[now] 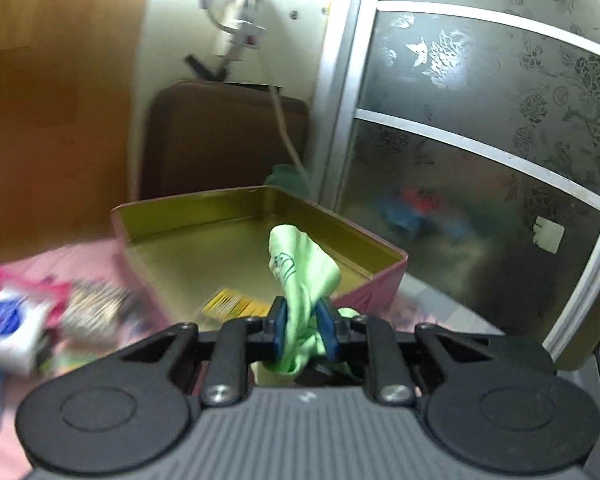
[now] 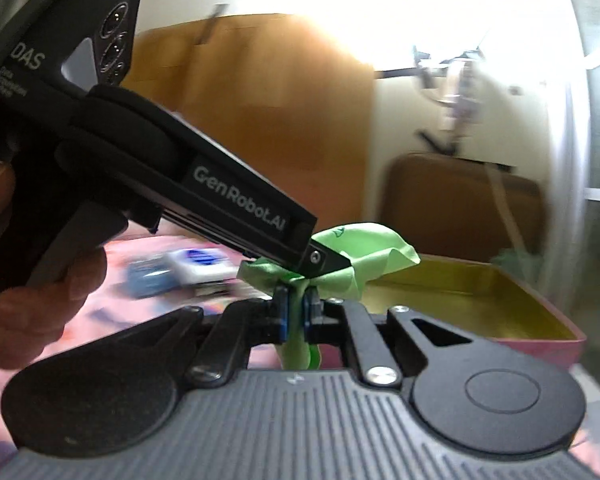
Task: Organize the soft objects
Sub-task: 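Carry the green cloth into the pink tin and open the right gripper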
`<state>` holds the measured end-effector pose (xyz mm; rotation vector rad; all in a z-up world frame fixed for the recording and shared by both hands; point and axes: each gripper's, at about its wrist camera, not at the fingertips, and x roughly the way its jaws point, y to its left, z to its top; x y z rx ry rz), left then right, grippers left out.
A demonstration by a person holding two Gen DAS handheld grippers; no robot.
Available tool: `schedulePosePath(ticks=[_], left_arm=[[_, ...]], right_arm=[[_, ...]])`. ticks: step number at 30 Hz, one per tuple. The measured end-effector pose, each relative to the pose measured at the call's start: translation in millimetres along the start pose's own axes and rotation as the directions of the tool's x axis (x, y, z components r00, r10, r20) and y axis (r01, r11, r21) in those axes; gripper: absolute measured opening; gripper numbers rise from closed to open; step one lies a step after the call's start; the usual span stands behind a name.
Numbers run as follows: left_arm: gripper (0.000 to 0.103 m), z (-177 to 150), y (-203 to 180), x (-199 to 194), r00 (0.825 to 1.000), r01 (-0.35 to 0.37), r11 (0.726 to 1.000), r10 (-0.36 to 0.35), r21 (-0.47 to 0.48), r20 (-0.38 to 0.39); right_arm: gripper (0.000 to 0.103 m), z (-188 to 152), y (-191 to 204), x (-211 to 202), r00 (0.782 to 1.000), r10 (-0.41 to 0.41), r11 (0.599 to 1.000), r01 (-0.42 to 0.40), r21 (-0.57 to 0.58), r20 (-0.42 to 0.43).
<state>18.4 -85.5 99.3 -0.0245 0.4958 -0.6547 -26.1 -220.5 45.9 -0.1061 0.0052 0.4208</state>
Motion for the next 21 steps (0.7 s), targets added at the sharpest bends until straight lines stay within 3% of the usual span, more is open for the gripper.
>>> schedulePosePath(ticks=[6,8,10,13,17,21], left_arm=[[0.022,26,-18,69,0.999,-0.022,0.999,0.023,0.026,-0.025],[0.030,31,-20,88,0.997,-0.053,0.998,0.054,0.021,-0.049],[0.055,33,-20,102,0.991,-0.120,0.993,0.120,0.011,-0.059],[0.060,28,-9,103,0.983,-0.169,0.985,0.168,-0.018,-0.071],[0.070,15,9,79,0.979,-0.198,0.979,0.194,-0.056,-0.067],[0.071,-10,40,26,0.974,-0.225,0.967,0.223,-0.121,-0.031]], right_arm=[[0.011,-4,-55,28,0.982,-0.186,0.981,0.188,0.047,-0.037],[0.012,-5,-71,41,0.971,-0.230,0.970,0.234,0.072,-0.060],[0.018,-7,-84,55,0.960,-0.264,0.959,0.272,0.084,-0.093],[0.063,-11,-99,64,0.938,-0.320,0.939,0.332,0.084,-0.135],[0.066,-16,-103,47,0.924,-0.360,0.920,0.375,0.118,-0.129],[0.066,-15,-97,35,0.933,-0.346,0.920,0.359,0.156,-0.103]])
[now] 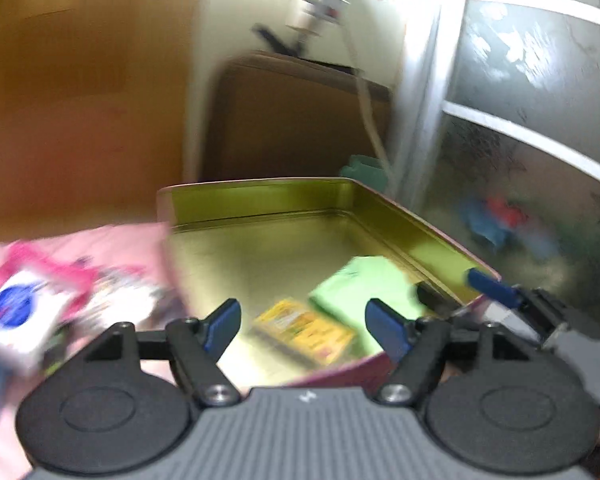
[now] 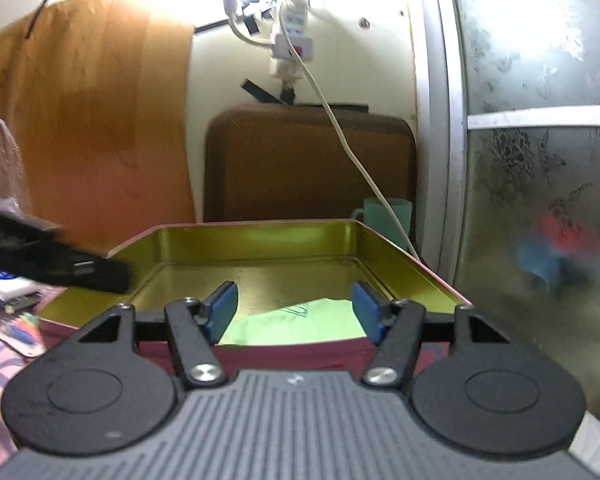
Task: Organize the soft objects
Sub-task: 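Carry the green cloth into the pink tin and open the right gripper, then grasp the white tissue pack with the right gripper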
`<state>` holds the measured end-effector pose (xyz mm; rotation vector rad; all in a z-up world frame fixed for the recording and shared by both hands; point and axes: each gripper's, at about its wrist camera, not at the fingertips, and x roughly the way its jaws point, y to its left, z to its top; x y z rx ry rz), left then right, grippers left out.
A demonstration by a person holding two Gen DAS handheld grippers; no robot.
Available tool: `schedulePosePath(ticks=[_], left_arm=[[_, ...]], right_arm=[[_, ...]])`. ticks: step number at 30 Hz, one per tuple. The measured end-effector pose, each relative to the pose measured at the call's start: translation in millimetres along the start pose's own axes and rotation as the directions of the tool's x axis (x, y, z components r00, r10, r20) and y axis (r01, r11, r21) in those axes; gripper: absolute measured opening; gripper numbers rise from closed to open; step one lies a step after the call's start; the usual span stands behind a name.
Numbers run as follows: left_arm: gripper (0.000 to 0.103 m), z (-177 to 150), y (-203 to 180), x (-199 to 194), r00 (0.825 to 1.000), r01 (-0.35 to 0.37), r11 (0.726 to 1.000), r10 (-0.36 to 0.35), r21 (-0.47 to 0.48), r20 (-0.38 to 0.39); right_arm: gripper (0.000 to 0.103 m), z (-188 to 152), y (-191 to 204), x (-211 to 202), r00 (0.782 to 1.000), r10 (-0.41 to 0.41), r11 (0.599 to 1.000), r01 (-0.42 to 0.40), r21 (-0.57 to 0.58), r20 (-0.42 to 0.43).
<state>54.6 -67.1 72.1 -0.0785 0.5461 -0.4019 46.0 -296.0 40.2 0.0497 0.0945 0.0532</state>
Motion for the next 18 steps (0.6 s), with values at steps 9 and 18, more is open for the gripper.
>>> schedulePosePath(ticks=[9,18], left_arm=[[0.070,-68,156,-85,0.867,-0.498,0.859,0.493,-0.120,-0.066],[0.070,-96,206,-117,0.825,-0.549,0.795,0.566,-0.259,-0.011]], right_arm=[[0.070,18,75,-33,0.965,0.259,0.963,-0.257,-0.078,0.028],[0.074,12,202,7,0.851,0.486,0.856,-0.509,-0.086,-0.198]])
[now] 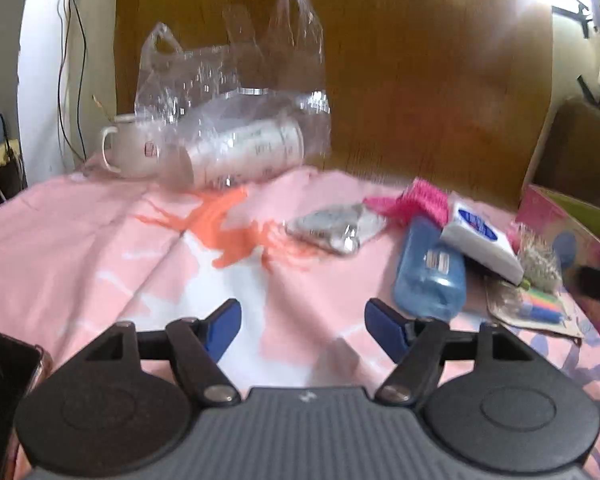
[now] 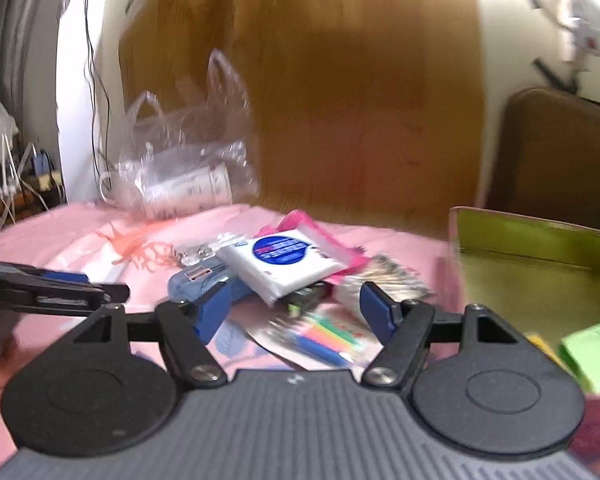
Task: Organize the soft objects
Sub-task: 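Grasp the white tissue pack with the right gripper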
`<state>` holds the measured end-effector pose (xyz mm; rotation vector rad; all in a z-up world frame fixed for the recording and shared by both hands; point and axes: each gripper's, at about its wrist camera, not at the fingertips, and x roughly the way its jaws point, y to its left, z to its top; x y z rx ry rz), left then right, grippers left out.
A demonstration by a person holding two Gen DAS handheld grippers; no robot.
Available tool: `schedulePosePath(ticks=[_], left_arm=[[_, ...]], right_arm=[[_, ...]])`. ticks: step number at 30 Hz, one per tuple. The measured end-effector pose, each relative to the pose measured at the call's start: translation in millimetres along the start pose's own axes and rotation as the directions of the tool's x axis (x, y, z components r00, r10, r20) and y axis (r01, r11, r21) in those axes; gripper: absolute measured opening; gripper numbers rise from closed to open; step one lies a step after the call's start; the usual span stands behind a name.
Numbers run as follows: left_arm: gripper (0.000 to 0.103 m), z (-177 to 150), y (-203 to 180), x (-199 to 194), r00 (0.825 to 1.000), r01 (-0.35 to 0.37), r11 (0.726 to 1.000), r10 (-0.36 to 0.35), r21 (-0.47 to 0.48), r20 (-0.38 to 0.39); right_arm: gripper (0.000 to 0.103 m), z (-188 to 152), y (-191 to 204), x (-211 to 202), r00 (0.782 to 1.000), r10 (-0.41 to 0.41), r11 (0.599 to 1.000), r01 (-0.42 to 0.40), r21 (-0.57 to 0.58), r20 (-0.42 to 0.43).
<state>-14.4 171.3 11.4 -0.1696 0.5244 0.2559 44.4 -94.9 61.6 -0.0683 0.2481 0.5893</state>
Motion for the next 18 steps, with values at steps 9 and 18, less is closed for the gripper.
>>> schedulePosePath(ticks=[9,18], left_arm=[[0.072,2,0,-1,0.997,0.065,0.997,-0.064,-0.049,0.034],[0.078,0,0,-3,0.997,0.074,0.995,-0.072,-0.062,0.039]], right_arm=[[0.068,6,52,84,0.988,-0.135,0.938,0.102,-0.331,-0.078],[0.028,-9,62,53,0.981,-0.191,0.860,0.146,-0.489,-0.041]])
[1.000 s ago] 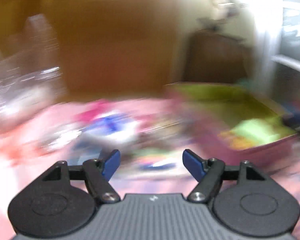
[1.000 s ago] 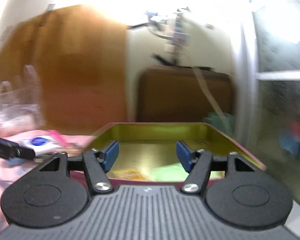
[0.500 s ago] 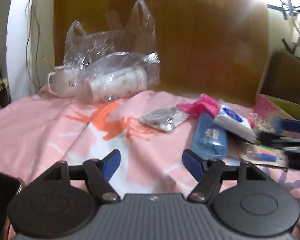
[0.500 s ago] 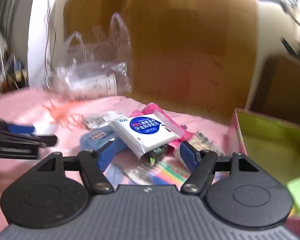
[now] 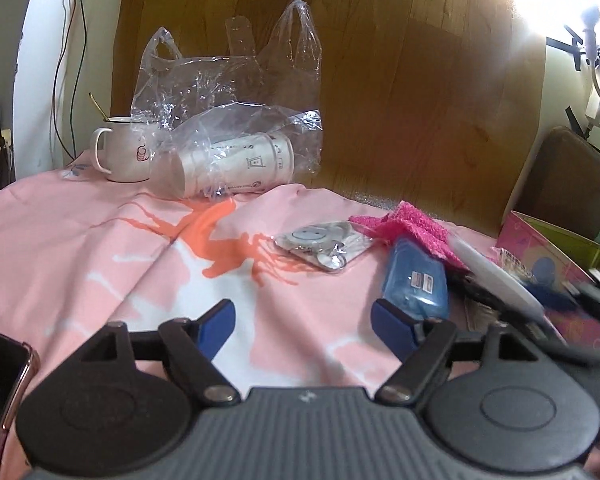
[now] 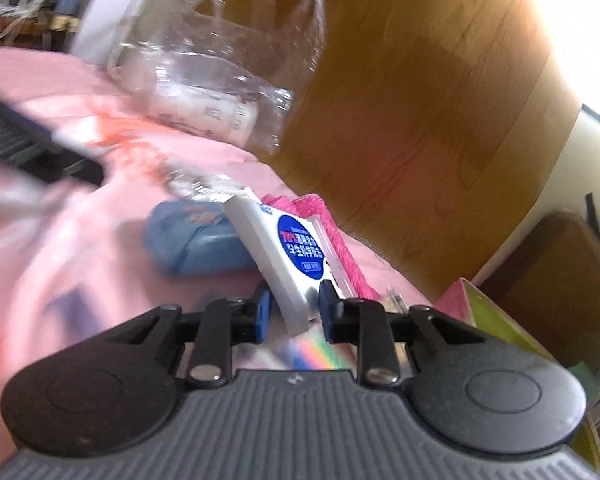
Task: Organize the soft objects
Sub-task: 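Grasp the white tissue pack with the right gripper, then carry the white tissue pack into the tin and release it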
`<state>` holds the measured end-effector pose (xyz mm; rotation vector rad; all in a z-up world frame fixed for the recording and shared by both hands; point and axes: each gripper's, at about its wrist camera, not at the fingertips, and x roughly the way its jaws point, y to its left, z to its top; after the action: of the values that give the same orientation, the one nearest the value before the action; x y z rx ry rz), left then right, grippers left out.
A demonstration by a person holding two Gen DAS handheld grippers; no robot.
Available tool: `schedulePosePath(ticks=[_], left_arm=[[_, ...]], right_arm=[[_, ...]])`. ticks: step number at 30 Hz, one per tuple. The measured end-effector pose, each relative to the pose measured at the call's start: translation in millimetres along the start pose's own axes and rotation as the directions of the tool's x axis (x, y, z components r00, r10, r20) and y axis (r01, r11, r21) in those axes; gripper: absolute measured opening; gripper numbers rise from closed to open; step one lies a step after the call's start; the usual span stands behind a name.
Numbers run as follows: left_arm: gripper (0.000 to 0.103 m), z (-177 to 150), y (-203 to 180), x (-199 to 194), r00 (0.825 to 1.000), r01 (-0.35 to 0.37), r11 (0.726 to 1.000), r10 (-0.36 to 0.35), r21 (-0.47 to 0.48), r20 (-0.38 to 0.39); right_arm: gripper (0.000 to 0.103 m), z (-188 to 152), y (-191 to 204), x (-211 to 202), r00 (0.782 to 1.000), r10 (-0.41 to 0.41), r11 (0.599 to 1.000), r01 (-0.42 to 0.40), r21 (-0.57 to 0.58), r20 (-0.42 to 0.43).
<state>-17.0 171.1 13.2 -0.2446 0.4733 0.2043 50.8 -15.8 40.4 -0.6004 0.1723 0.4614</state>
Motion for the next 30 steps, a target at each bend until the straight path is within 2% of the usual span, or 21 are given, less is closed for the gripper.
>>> schedulePosePath(ticks=[6,8,9,10,11,12,15,17,19,21,22,23,27,28,29,30], left_arm=[[0.079,-1,-6,0,0.999,0.029,0.999,-0.028,0.031,-0.025],[0.079,-2,-10,-1,0.998,0.046,0.997,-0.044,0.057,-0.039],[0.079,-3,-13,-3,0.998,0.056,0.996,-0.053,0.066,-0.046],[0.079,-5,-16,-5,0.996,0.073,0.995,-0.070,0.065,-0.059],[0.079,-7,-20,-7,0.992,0.103,0.993,-0.098,0.053,-0.081],[0.079,-10,-24,-9,0.987,0.132,0.990,-0.127,0.040,-0.100],[0.079,-17,-45,-17,0.956,0.247,0.969,-0.242,0.012,-0.164],[0.079,-18,-64,-20,0.931,0.315,0.949,-0.306,0.012,-0.199],[0.079,-19,-80,-19,0.908,0.351,0.937,-0.339,0.006,-0.246],[0.079,-22,-95,-14,0.864,0.394,0.919,-0.379,-0.025,-0.332],[0.079,-25,-101,-15,0.844,0.415,0.909,-0.401,-0.040,-0.357],[0.079,-27,-107,-18,0.833,0.429,0.902,-0.412,-0.039,-0.369],[0.079,-33,-124,-21,0.795,0.468,0.883,-0.444,-0.049,-0.414],[0.079,-35,-127,-22,0.797,0.469,0.882,-0.442,-0.039,-0.410],[0.079,-37,-131,-23,0.804,0.470,0.883,-0.434,-0.013,-0.406],[0.072,-39,-136,-24,0.808,0.473,0.881,-0.430,0.009,-0.403]], right_arm=[[0.029,-60,2,-99,0.993,0.120,0.993,-0.120,-0.018,0.014],[0.045,-85,-4,-129,0.995,0.099,0.995,-0.099,-0.010,-0.005],[0.047,-98,-9,-141,0.996,0.089,0.996,-0.089,0.005,-0.021],[0.058,-109,-15,-151,0.997,0.077,0.997,-0.076,0.031,-0.021],[0.064,-119,-23,-162,0.998,0.065,0.995,-0.063,0.073,-0.018],[0.064,-127,-32,-172,0.997,0.067,0.989,-0.063,0.131,-0.028],[0.066,-144,-61,-189,0.989,0.145,0.932,-0.130,0.339,-0.018],[0.077,-147,-74,-189,0.978,0.208,0.870,-0.196,0.453,0.023],[0.087,-142,-76,-179,0.964,0.259,0.818,-0.249,0.519,0.054],[0.089,-132,-69,-171,0.953,0.294,0.790,-0.286,0.542,0.075],[0.089,-125,-64,-165,0.947,0.311,0.787,-0.304,0.536,0.080],[0.090,-117,-57,-159,0.942,0.328,0.793,-0.317,0.520,0.075],[0.091,-97,-31,-139,0.953,0.302,0.863,-0.265,0.431,-0.018],[0.092,-95,-29,-131,0.948,0.315,0.862,-0.262,0.435,-0.053],[0.092,-94,-33,-126,0.943,0.331,0.848,-0.275,0.454,-0.047],[0.090,-92,-34,-123,0.938,0.344,0.839,-0.285,0.463,-0.047]])
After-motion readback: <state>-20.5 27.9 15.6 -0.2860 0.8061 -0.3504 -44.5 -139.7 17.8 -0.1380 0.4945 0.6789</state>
